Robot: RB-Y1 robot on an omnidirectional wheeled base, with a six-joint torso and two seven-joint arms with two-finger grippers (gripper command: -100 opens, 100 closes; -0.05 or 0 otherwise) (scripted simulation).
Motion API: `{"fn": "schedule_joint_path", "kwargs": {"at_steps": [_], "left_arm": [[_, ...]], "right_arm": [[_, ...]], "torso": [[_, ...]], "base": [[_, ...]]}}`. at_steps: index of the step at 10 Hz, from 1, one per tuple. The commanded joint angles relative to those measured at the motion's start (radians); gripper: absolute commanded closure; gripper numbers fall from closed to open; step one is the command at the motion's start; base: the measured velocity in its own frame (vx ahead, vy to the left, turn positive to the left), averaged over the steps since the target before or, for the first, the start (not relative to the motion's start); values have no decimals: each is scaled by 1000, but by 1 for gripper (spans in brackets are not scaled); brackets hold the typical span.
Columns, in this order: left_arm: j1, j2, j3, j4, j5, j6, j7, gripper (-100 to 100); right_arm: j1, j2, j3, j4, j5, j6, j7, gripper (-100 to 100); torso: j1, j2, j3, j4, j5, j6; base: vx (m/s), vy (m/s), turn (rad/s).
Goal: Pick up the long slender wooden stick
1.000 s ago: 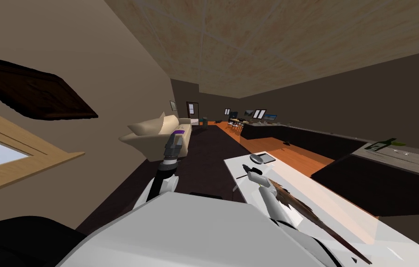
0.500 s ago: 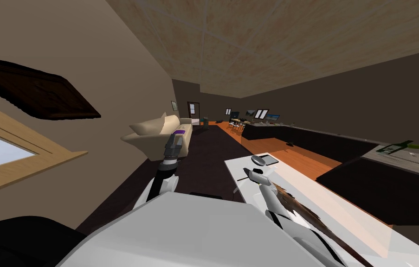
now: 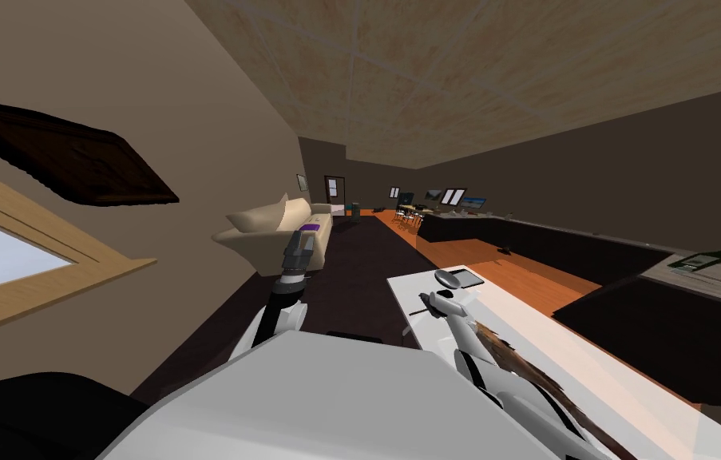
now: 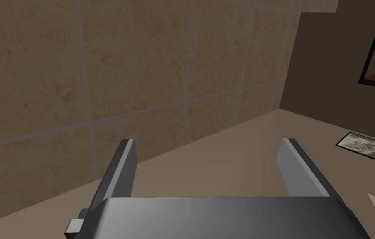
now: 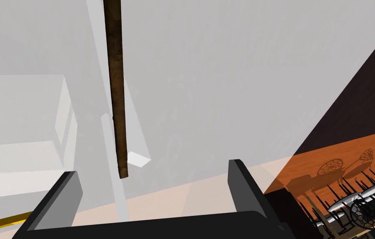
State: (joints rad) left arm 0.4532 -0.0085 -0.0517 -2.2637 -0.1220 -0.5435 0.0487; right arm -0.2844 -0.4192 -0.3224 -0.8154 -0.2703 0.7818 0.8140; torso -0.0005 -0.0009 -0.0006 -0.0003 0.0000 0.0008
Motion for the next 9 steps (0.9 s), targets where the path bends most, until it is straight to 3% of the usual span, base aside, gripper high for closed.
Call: {"fn": "schedule_joint_path", "kwargs": {"at_steps": [1, 2, 3, 5, 6, 7, 8, 9], "left_arm": [[0, 0, 0, 0, 0, 0, 0, 0], [0, 0, 0, 0, 0, 0, 0, 0], [0, 0, 0, 0, 0, 0, 0, 0], [0, 0, 0, 0, 0, 0, 0, 0], [0, 0, 0, 0, 0, 0, 0, 0], [0, 0, 0, 0, 0, 0, 0, 0], [0, 0, 0, 0, 0, 0, 0, 0], [0, 0, 0, 0, 0, 0, 0, 0]], "right_arm": [[-34, -10, -17, 50, -14, 43, 17, -100], [-34, -10, -17, 71, -14, 43, 17, -100], [-61, -21, -33, 99, -27, 89, 31, -100], [-61, -21, -33, 124, -27, 89, 31, -100], [-85, -31, -48, 154, -39, 131, 43, -100], [-85, -31, -48, 174, -39, 131, 43, -100], [-107, -41, -63, 219, -51, 171, 54, -100], [-107, -41, -63, 222, -51, 171, 54, -100]], "torso": [[0, 0, 0, 0, 0, 0], [0, -1, 0, 0, 0, 0], [0, 0, 0, 0, 0, 0], [-1, -1, 0, 0, 0, 0], [0, 0, 0, 0, 0, 0], [0, 0, 0, 0, 0, 0], [-1, 0, 0, 0, 0, 0], [-1, -1, 0, 0, 0, 0]], "base": [[25, -15, 51], [25, -20, 40], [26, -21, 54], [20, -17, 9], [21, -18, 37], [21, -21, 37], [29, -26, 46], [27, -26, 23]]}}
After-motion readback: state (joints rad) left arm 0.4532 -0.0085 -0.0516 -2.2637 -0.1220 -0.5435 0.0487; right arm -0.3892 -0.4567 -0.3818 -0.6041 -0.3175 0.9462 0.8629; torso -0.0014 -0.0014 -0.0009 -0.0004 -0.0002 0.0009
